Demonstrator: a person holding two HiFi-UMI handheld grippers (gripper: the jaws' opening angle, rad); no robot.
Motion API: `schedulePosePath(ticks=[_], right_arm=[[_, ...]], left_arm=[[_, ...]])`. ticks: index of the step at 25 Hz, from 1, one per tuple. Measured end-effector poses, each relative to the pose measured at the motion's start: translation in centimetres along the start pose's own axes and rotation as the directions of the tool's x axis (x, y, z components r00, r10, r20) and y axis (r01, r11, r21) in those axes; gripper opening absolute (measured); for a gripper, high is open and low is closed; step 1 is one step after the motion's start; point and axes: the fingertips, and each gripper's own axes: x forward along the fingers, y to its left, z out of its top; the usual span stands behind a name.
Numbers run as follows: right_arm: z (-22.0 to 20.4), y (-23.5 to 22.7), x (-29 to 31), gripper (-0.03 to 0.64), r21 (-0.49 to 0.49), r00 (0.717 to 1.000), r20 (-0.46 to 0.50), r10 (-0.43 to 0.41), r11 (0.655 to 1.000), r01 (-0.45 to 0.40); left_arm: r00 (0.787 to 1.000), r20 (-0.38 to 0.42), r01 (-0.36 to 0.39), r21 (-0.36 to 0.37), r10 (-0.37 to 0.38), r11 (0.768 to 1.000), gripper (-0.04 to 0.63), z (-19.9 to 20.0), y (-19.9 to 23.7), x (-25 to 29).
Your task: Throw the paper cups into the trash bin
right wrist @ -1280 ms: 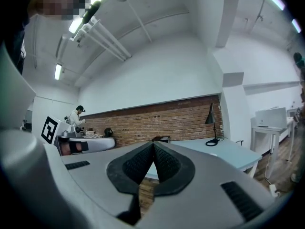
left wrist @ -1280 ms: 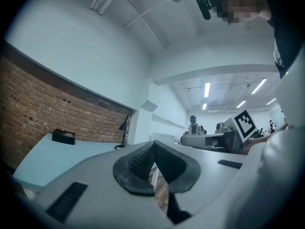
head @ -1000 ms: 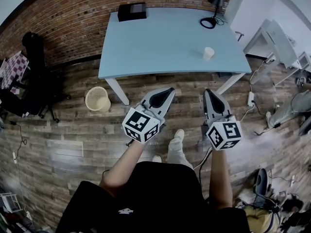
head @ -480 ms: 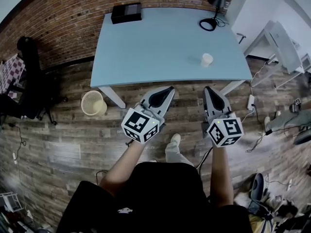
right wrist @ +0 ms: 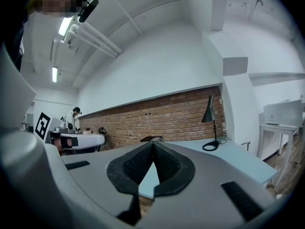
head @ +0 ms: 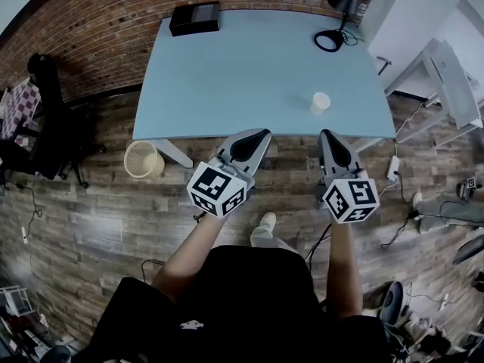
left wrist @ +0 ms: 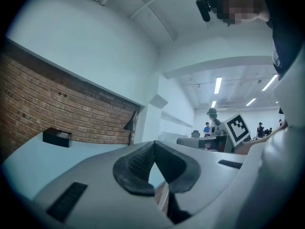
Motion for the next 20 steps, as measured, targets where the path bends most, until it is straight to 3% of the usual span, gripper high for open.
schedulePosePath(ticks=[11, 20], right_arm=[[-2.7, -7.0, 3.4, 0.005, -0.001, 0.996, -0.085, 0.024, 1.0, -0.024], [-7.0, -12.2, 7.3, 0.005, -0.11, 0.974, -0.209, 0.087, 0.988, -0.111]], left_arm=[[0.998, -0.052, -0.021, 0.019, 0.022, 1.0, 0.003, -0.9, 0.8, 5.6], [0.987, -0.101, -0.126, 0.0, 0.125, 0.992, 0.003, -2.3, 2.9, 6.3]])
